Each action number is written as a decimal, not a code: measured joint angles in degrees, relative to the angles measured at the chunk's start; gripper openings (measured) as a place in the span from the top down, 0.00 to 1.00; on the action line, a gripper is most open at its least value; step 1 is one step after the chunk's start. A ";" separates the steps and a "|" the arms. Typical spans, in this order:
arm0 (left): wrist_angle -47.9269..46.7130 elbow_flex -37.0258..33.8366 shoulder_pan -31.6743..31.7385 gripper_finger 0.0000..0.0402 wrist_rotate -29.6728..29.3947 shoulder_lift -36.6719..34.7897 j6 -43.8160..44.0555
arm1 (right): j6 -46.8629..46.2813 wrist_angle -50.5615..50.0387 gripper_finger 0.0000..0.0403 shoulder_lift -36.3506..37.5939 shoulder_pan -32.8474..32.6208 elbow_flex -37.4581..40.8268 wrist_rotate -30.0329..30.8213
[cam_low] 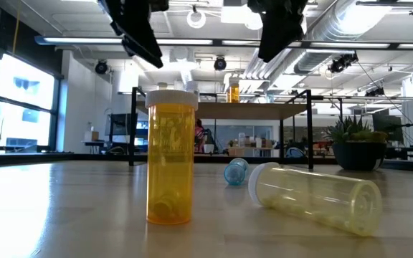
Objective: Pick and place medicine bottles onto shelf by color
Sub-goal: Put the top blue pill bottle on the shelf aligned with the other blue pill bottle
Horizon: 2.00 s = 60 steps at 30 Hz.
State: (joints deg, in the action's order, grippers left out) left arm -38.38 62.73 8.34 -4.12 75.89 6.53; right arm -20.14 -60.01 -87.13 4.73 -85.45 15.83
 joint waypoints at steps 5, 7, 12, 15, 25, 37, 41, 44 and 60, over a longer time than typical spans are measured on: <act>6.89 -9.98 -1.51 0.52 -0.90 -5.14 2.12 | -6.79 -1.54 0.64 -1.76 -2.67 0.00 0.01; 10.06 -13.69 -1.79 0.52 -0.92 -6.91 3.63 | -9.50 -1.53 0.64 -2.53 -3.71 0.00 -0.01; 16.24 -20.36 -2.62 0.52 -1.05 -10.42 7.21 | -16.90 -1.52 0.64 -4.95 -6.32 0.02 -0.25; 19.24 -23.76 -3.69 0.52 -1.05 -12.17 8.48 | -21.03 -1.44 0.64 -6.84 -8.07 0.02 -0.82; 22.91 -28.04 -9.07 0.52 -1.03 -15.91 9.88 | -35.08 -0.37 0.64 -13.02 -13.58 0.02 -3.38; 23.81 -28.04 -14.64 0.52 -1.51 -16.39 9.91 | -47.53 6.22 0.55 -18.51 -18.04 0.02 -7.94; 25.30 -28.04 -16.17 0.52 -1.67 -16.39 9.84 | -51.94 8.40 0.51 -20.73 -18.81 0.02 -9.61; 25.34 -28.04 -16.90 0.52 -1.67 -16.37 9.31 | -53.70 10.04 0.50 -22.58 -19.06 0.02 -10.81; 24.90 -28.04 -21.72 0.52 -1.66 -16.37 8.33 | -63.24 14.84 0.50 -28.12 -18.60 0.04 -6.16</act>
State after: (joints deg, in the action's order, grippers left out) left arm -13.47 34.70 -13.38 -5.78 59.53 14.85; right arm -83.37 -45.16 -115.25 -13.87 -85.41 9.66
